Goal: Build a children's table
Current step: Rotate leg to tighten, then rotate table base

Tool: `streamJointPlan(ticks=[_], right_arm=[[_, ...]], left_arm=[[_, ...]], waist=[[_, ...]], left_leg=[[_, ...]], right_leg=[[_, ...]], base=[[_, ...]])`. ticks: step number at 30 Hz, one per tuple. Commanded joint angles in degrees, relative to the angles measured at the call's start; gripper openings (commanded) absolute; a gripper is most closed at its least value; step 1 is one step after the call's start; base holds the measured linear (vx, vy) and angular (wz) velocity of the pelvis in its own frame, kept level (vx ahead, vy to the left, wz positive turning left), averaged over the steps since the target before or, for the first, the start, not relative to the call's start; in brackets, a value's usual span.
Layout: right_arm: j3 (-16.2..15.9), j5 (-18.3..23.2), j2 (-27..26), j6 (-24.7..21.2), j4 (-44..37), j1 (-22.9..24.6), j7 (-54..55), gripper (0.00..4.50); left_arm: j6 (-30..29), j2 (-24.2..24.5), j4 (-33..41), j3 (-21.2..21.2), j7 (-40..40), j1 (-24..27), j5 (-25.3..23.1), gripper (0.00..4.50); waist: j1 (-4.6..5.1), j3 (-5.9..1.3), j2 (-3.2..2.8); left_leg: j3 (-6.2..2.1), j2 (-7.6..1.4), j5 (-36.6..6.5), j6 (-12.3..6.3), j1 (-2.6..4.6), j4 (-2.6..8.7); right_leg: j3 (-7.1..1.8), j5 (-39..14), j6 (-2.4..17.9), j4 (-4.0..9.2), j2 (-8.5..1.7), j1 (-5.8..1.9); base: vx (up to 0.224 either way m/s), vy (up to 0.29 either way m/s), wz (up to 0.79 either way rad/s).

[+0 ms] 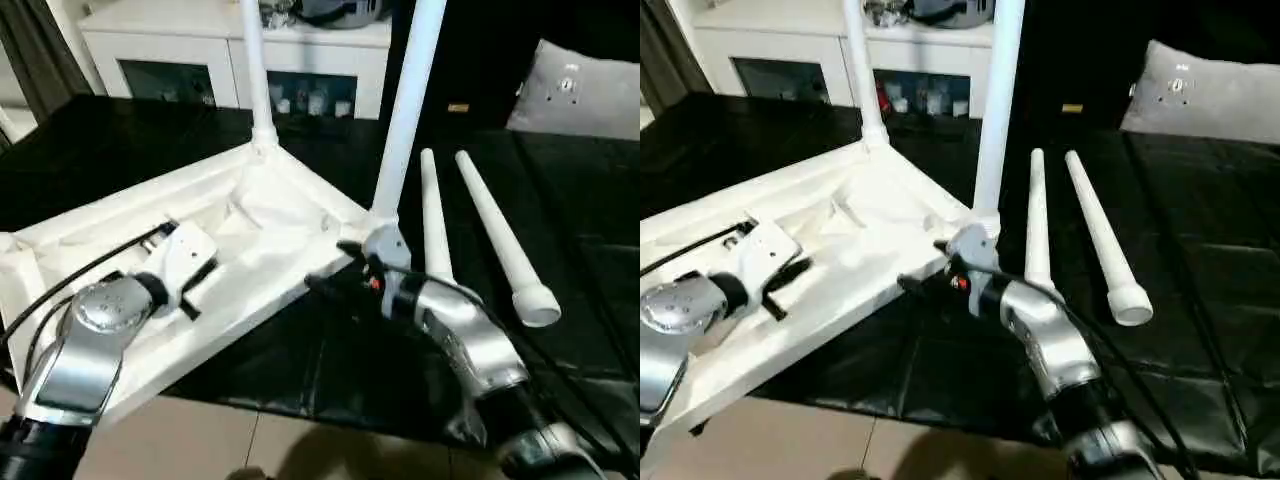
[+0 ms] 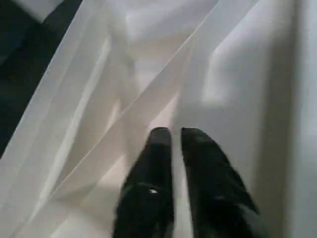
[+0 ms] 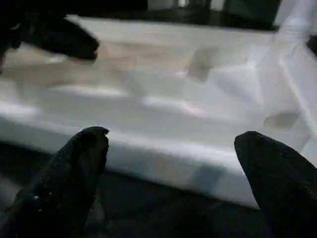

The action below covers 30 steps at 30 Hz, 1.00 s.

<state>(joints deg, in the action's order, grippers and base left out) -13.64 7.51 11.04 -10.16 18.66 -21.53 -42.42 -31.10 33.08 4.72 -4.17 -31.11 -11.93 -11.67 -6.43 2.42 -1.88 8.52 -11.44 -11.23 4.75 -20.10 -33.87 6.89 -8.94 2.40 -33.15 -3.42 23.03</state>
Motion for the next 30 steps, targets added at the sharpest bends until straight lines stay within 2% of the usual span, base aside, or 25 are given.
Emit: streamJointPlan(ticks=[1,2,3,6,7,9,11,14,16,17,18,23,24,30], right_arm=[[-0.46,-0.75,0.34,-1.57,-1.36,0.14,-0.21,4.5],[-0.46,-0.75,0.34,-1.57,-1.36,0.14,-0.21,4.5],[-1.19,-1.75,0.37,-2.73,-0.99,0.17,0.4,4.5],[-2.01,-3.19,0.03,-4.07,0.32,-0.3,1.64,4.5],[-2.49,-3.95,-0.1,-4.8,0.87,-0.53,2.28,4.5],[-2.99,-4.35,-0.2,-5.54,0.59,-0.51,2.82,4.5],[-3.53,-4.77,-0.47,-6.27,0.19,-0.49,3.41,4.5],[-3.82,-5.33,-0.78,-6.52,0.39,-0.64,3.72,4.5],[-4.03,-6.05,-1.47,-6.45,1.14,-1.08,4.35,4.5],[-4.12,-6.39,-2.06,-6.26,1.84,-1.49,4.97,4.5],[-4.22,-6.61,-2.52,-6.13,2.41,-1.85,5.55,4.5],[-4.57,-7.24,-4.49,-5.13,5.27,-3.24,7.58,4.5],[-4.65,-7.43,-4.94,-4.82,6.12,-3.6,8.0,4.5],[-4.21,-8.14,-7.05,-3.79,9.91,-5.47,10.01,4.5]], left_arm=[[-0.39,0.6,-0.55,0.18,0.49,-0.25,-1.13,0.4],[-0.39,0.6,-0.55,0.18,0.49,-0.25,-1.13,0.4],[0.55,1.07,-1.07,-0.48,-0.9,-0.38,-0.4,0.17],[0.61,1.21,-0.99,-0.76,-2.14,-0.55,0.45,0.09],[0.23,1.3,-0.74,-0.75,-2.35,-0.6,0.55,0.04],[-0.15,2.14,-1.25,-0.1,-1.75,-0.89,0.0,0.04],[-0.5,4.12,-2.99,1.37,-0.36,-1.39,-1.09,0.04],[-0.71,5.44,-3.95,2.21,0.1,-1.42,-1.78,0.04],[-1.24,7.02,-4.79,2.86,0.39,-1.11,-2.6,0.04],[-1.67,7.82,-5.11,3.01,0.31,-0.77,-2.97,0.04],[-2.0,8.46,-5.29,2.99,0.09,-0.47,-3.2,0.04],[-3.1,10.27,-4.81,1.09,-3.07,1.31,-2.92,0.04],[-3.47,10.72,-4.74,0.46,-3.58,1.72,-3.01,0.04],[-3.42,13.73,-6.38,-1.63,-2.76,3.14,-6.5,0.04]], waist=[[0.0,-3.19,-0.26],[-0.01,-3.21,-0.28],[-0.08,-3.19,-0.31],[-0.02,-3.17,-0.4],[-0.05,-3.17,-0.58],[-0.03,-3.15,-0.37],[-0.03,-3.16,-0.62],[0.18,-3.1,-0.58],[0.1,-3.12,-0.83],[0.16,-3.17,-0.68],[0.16,-3.14,-0.79],[0.09,-3.19,-1.03],[0.14,-3.12,-1.25],[0.43,-2.99,-1.06]], left_leg=[[-0.32,-1.46,-13.22,-2.41,-0.04,4.32],[-0.31,-1.48,-13.22,-2.44,-0.01,4.31],[-0.35,-1.56,-13.36,-2.39,0.02,4.29],[-0.42,-1.6,-13.89,-2.03,0.05,4.35],[-0.43,-1.59,-14.14,-1.93,0.08,4.33],[-0.44,-1.6,-13.89,-1.88,0.05,4.37],[-0.53,-1.6,-14.09,-1.87,0.06,4.41],[-0.51,-1.48,-14.54,-1.66,0.14,4.42],[-0.6,-1.68,-14.79,-1.43,0.23,4.46],[-0.6,-1.66,-15.01,-1.38,0.24,4.5],[-0.63,-1.64,-15.24,-1.19,0.27,4.52],[-0.65,-1.83,-15.62,-0.61,0.43,4.56],[-0.72,-1.84,-15.86,-0.51,0.31,4.65],[-0.76,-1.77,-17.74,-0.02,0.42,4.76]], right_leg=[[-3.36,-21.85,4.46,4.34,-4.67,-2.93],[-3.36,-22.1,4.5,4.41,-4.75,-2.92],[-3.36,-22.53,4.63,4.46,-4.86,-2.85],[-3.36,-22.64,5.04,4.4,-4.85,-2.79],[-3.38,-22.44,5.14,4.42,-4.89,-2.77],[-3.39,-21.69,5.3,4.31,-4.82,-2.83],[-3.39,-21.13,5.29,4.16,-4.74,-2.81],[-3.33,-21.86,4.77,4.34,-4.76,-2.85],[-3.38,-21.35,5.08,4.26,-4.77,-2.72],[-3.41,-20.94,5.46,4.14,-4.82,-2.71],[-3.43,-20.96,5.77,4.02,-4.84,-2.65],[-3.65,-19.26,6.73,3.91,-5.0,-2.54],[-3.66,-19.28,6.85,3.83,-5.03,-2.6],[-3.69,-20.8,6.41,4.04,-5.06,-2.7]], base=[[0.0,0.0,0.0],[0.0,0.0,0.0],[0.0,0.0,0.0],[0.0,0.0,0.0],[0.0,0.0,0.0],[0.0,0.0,0.0],[0.0,0.0,0.0],[0.0,0.0,0.0],[0.0,0.0,0.0],[0.0,0.0,0.0],[0.0,0.0,0.0],[0.0,0.0,0.0],[0.0,0.0,0.0],[0.0,0.0,0.0]])
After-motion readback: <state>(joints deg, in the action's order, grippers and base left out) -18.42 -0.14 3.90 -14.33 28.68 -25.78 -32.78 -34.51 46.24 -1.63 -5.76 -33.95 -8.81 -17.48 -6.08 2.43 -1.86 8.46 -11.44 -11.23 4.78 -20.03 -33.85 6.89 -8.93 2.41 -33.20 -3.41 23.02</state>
